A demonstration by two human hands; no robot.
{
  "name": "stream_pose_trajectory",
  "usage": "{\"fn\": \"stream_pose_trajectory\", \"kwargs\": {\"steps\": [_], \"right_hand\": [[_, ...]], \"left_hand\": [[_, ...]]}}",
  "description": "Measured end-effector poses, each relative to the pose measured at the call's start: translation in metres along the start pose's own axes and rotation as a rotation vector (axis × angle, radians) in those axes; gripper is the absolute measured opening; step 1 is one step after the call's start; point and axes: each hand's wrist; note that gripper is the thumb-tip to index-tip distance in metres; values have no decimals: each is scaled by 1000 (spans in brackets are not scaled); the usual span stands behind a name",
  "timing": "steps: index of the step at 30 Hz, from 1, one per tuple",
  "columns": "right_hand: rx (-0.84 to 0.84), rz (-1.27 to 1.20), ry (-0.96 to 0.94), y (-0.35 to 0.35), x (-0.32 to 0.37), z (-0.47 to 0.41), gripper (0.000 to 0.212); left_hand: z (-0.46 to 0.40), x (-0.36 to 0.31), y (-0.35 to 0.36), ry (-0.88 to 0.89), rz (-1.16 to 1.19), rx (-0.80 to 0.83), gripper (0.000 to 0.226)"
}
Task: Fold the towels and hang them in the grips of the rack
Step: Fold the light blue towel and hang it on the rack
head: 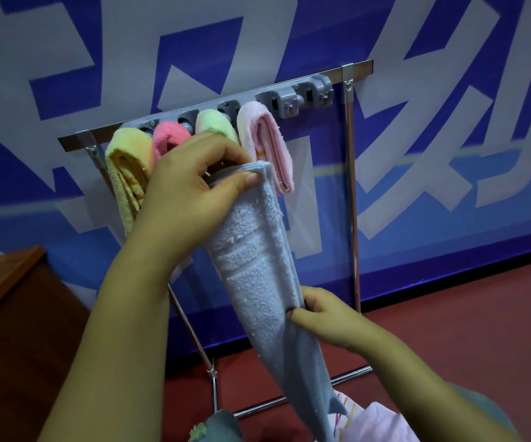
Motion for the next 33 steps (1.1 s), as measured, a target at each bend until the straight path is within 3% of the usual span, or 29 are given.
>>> {"fn": "stream_pose_trajectory", "kwargs": {"steps": [4, 7, 11, 18, 22, 27, 29, 33], "right_hand": [[74, -286, -53, 1, -4, 1, 31], [56, -449, -138, -1, 2, 6, 38], [89, -426, -235, -5, 13, 19, 75], [420, -103, -106, -2, 40, 21, 32], [346, -218, -104, -3, 47, 15, 37], [180, -481, -167, -9, 56, 10, 35], [166, -555, -209, -9, 61, 7, 38], [147, -687, -277, -7, 66, 3, 56]], "left_hand": [[-14, 10, -1, -8, -106, -93, 11], [-26, 38, 1, -136, -168, -179, 13], [-32, 79, 6, -293, -238, -179, 14], [-30, 109, 30, -445, -355, -104, 21], [-19, 130, 53, -538, -347, -13, 20], [16, 141, 87, -652, -47, 240, 14], [36, 122, 93, -671, 200, 187, 6], [79, 71, 89, -651, 781, 60, 35]]}}
Point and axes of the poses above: each hand's wrist, its own z-axis away from the middle knuckle, its own y-axis out of the palm, x = y × z, and after that the axes turned 15 degrees about x, right-handed
